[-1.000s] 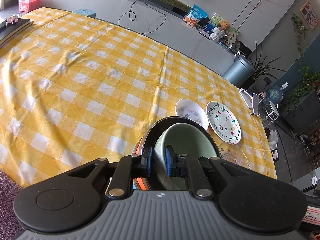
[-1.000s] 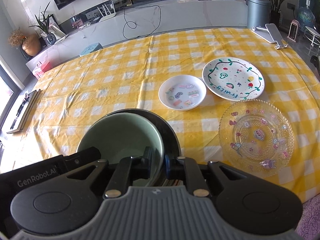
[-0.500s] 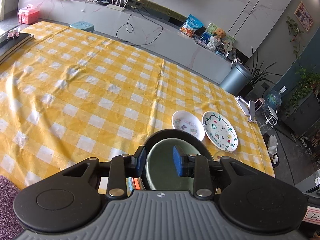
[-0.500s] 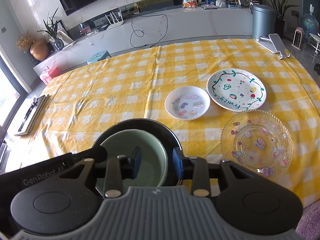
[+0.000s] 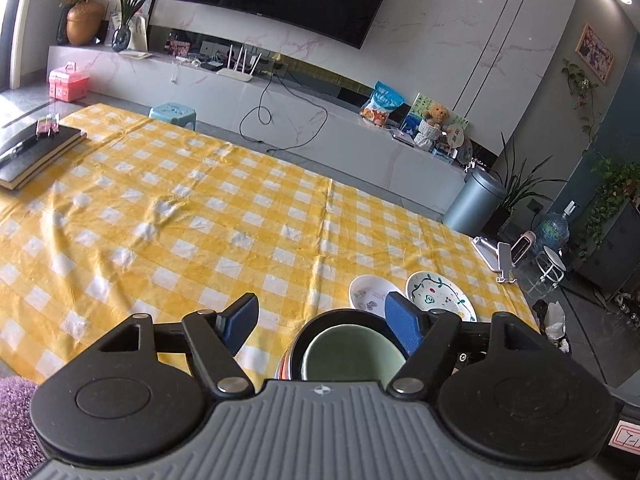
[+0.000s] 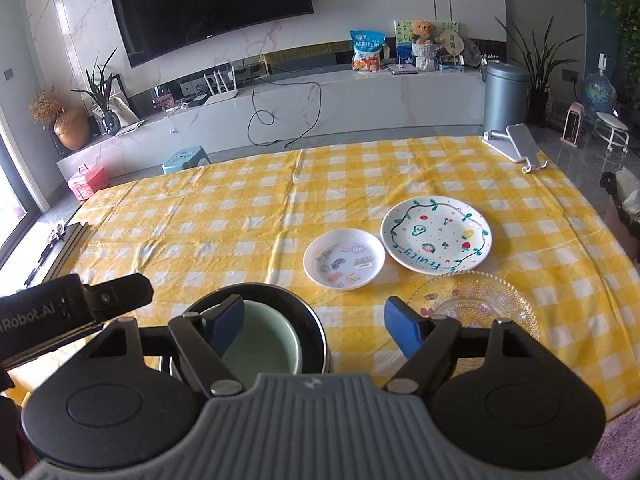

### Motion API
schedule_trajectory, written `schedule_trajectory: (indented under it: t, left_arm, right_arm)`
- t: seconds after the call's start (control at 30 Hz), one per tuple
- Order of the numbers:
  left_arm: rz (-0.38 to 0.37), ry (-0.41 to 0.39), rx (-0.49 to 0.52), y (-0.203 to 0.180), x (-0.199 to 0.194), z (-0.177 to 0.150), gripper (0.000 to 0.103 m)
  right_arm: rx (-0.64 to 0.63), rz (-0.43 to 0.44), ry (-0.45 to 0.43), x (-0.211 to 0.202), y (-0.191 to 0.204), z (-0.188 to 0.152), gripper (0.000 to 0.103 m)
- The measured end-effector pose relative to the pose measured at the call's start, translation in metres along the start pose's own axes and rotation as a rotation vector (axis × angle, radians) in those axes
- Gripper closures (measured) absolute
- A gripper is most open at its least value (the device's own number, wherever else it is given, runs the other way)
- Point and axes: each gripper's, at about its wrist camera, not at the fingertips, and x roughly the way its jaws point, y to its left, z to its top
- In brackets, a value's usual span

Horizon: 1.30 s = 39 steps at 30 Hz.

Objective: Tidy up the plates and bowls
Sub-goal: 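Move the open left tool to the clear patterned glass plate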

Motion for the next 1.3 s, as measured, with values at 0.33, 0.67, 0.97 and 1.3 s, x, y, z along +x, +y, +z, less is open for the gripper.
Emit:
schedule_trajectory:
  t: [0.33, 0.67, 0.97, 1.3]
  left_arm:
    - [-0.116, -0.066, 0.054, -0.034, -0.025, 0.0, 0.016]
    - [-0.23, 0.047, 0.09, -0.077, -0.009, -0.02, 0.016]
    - [-0.275, 0.169, 0.155, -0.124, 0.024, -0.051, 0.016]
    - [-0.251, 0.262, 0.157, -0.15, 0.072, -0.069, 0.024]
  right_arm:
    - [0.064, 0.016, -0.039, -0.023, -0.034, 0.002, 0.015]
    - [0.201, -0.045, -0.031, -0.032, -0.102, -0.008, 0.013]
    - [0.314, -0.081, -0.01, -0.027, -0.168, -0.023, 0.015]
    - [0.444, -0.063, 0.046, 0.003, -0.223, -0.034, 0.034]
